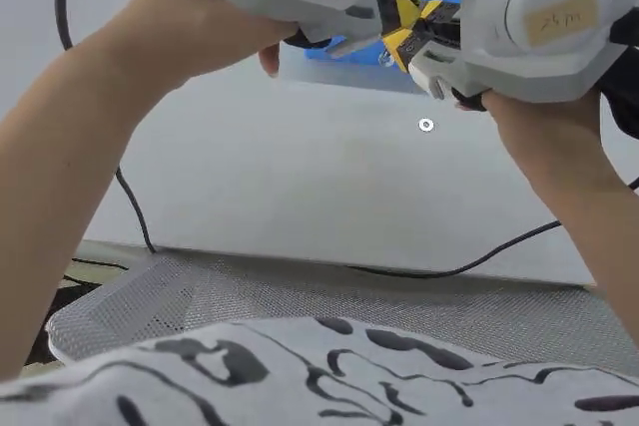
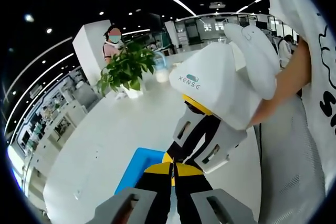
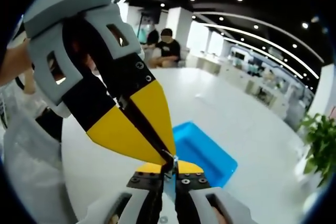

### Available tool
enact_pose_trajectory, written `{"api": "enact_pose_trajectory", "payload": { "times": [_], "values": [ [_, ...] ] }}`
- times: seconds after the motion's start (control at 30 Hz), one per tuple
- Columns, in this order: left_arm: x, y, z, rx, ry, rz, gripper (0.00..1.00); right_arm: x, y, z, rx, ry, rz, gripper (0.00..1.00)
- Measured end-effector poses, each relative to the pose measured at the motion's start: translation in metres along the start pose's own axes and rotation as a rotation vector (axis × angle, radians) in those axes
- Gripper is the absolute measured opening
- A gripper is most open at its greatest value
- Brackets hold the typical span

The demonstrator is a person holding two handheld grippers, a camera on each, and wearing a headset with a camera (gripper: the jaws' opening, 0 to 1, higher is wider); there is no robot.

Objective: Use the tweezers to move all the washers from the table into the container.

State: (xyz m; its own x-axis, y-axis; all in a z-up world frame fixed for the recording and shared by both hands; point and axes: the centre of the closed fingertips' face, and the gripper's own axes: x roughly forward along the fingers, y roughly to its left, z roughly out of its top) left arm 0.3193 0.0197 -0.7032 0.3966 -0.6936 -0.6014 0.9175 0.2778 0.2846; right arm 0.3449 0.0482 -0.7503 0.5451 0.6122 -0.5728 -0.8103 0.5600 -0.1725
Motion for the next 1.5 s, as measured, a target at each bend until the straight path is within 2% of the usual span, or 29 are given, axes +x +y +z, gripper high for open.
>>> {"api": "enact_pose_trajectory", "payload": {
  "times": [0.23,0.33,0.63,0.7,0.97,1.07,1.5],
  "values": [
    [0.002,0.002,-0.003,0.005,-0.007,0.015,0.0,0.006,-0.015,0.003,-0.013,-0.01,-0.023,0.03],
    [0.007,0.017,0.004,0.005,-0.007,0.019,0.0,0.009,-0.02,0.004,-0.016,-0.013,-0.031,0.03],
    [0.018,0.031,-0.003,-0.014,0.002,0.025,0.0,0.021,-0.029,0.001,-0.014,-0.008,-0.033,0.03],
    [0.021,0.032,-0.006,-0.02,0.003,0.024,0.0,0.028,-0.035,-0.005,-0.004,0.001,-0.027,0.03],
    [0.033,0.033,-0.017,-0.036,0.021,0.019,0.0,0.042,-0.037,-0.018,0.024,0.02,-0.022,0.03],
    [0.035,0.031,-0.019,-0.047,0.024,0.013,0.0,0.04,-0.034,-0.017,0.029,0.03,-0.016,0.03],
    [0.042,0.025,-0.028,-0.068,0.039,-0.006,0.0,0.049,-0.024,-0.032,0.064,0.059,0.014,0.03]
  ]
}}
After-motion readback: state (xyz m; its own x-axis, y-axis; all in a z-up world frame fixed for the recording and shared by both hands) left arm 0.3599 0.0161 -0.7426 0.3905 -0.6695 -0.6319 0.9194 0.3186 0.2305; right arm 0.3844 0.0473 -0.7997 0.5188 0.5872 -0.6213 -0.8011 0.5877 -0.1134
